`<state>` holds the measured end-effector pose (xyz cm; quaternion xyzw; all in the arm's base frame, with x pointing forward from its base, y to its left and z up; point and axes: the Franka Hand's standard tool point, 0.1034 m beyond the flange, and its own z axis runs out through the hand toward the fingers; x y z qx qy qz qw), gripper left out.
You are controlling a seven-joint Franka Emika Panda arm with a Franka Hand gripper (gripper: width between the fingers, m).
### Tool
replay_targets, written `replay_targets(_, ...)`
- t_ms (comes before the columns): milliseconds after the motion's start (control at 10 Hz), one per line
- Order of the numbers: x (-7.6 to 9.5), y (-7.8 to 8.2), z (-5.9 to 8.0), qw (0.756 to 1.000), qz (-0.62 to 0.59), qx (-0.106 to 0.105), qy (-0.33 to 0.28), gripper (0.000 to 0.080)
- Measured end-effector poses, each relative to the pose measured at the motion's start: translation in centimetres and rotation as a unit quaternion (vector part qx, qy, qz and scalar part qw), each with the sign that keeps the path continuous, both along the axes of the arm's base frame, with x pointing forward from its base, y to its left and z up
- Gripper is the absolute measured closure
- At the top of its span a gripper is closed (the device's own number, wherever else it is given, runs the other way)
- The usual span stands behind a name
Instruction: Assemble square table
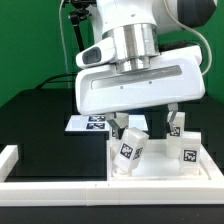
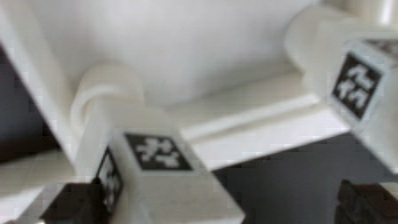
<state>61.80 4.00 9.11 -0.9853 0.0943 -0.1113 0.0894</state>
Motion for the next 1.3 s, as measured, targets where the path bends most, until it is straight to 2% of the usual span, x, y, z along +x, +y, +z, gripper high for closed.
replay_targets(100, 0.23, -0.33, 0.05, 1.0, -0.003, -0.006, -0.011, 0.0151)
replay_targets(1300, 0.02, -0.37, -0.28, 1.0, -0.004, -0.005, -0.005, 0.0151)
